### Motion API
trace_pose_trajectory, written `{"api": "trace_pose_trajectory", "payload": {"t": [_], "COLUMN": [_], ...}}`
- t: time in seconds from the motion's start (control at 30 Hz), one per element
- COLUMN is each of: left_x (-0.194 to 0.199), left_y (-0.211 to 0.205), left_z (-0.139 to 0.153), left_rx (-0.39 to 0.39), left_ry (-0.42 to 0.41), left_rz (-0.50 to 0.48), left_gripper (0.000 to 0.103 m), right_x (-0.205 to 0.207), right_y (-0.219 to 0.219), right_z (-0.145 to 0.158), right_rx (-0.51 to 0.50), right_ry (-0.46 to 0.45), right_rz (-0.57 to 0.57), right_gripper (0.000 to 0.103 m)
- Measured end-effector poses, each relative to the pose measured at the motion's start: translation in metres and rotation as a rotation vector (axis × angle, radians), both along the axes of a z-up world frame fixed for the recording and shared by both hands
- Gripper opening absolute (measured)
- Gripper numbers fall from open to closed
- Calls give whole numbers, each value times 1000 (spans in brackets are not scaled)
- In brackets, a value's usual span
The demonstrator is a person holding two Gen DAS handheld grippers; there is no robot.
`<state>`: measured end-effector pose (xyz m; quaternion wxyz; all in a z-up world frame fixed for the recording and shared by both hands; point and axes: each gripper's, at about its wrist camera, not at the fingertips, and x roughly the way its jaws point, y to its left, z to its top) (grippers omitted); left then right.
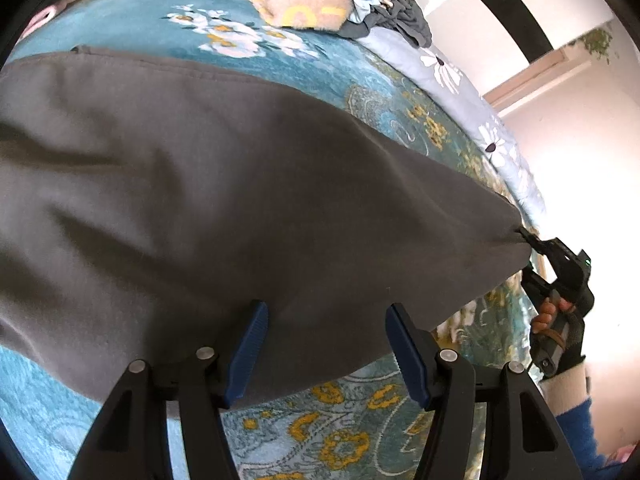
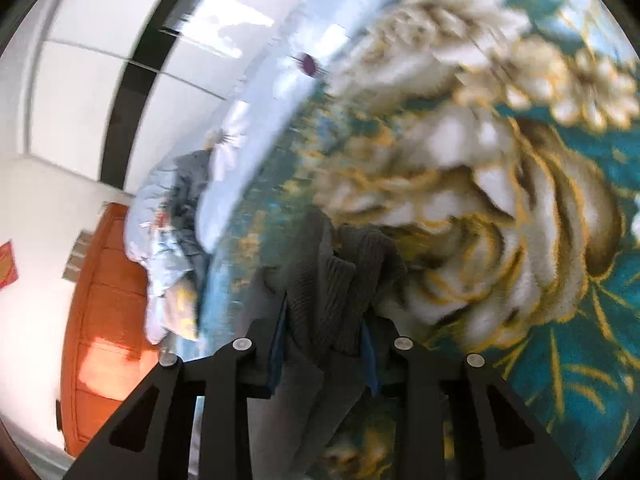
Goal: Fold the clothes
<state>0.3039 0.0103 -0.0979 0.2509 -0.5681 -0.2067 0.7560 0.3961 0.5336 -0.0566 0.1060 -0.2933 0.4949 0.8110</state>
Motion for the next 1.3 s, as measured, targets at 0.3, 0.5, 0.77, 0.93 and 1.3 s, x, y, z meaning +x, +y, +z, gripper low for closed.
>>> {"api": "trace_pose_trajectory", "payload": {"t": [0.3,0.5,0.77,0.93,1.3], "left_x": [7,14,5,-2,-43], "left_y": [-33,-81,-74,-62,-15], "left_z": [8,20,20,19,6], "left_rx": [83,94,149,186,288], "left_ry": [-17,2,-17,-33,-135], "left_rz": [90,204,187,158,153], "left_gripper": [65,65,65,65,68], "right_x": [-42,-69,-76,-71,-64], "right_y": [-186,-308,-377,-359,-233], "right_z": [105,78,40,30,35], "right_rx": [755,851,800,699,437], "right_ry": [9,42,39,22,1], "right_rz": [451,780,986,1003,640], "right_gripper": [33,32,30,31,53]}}
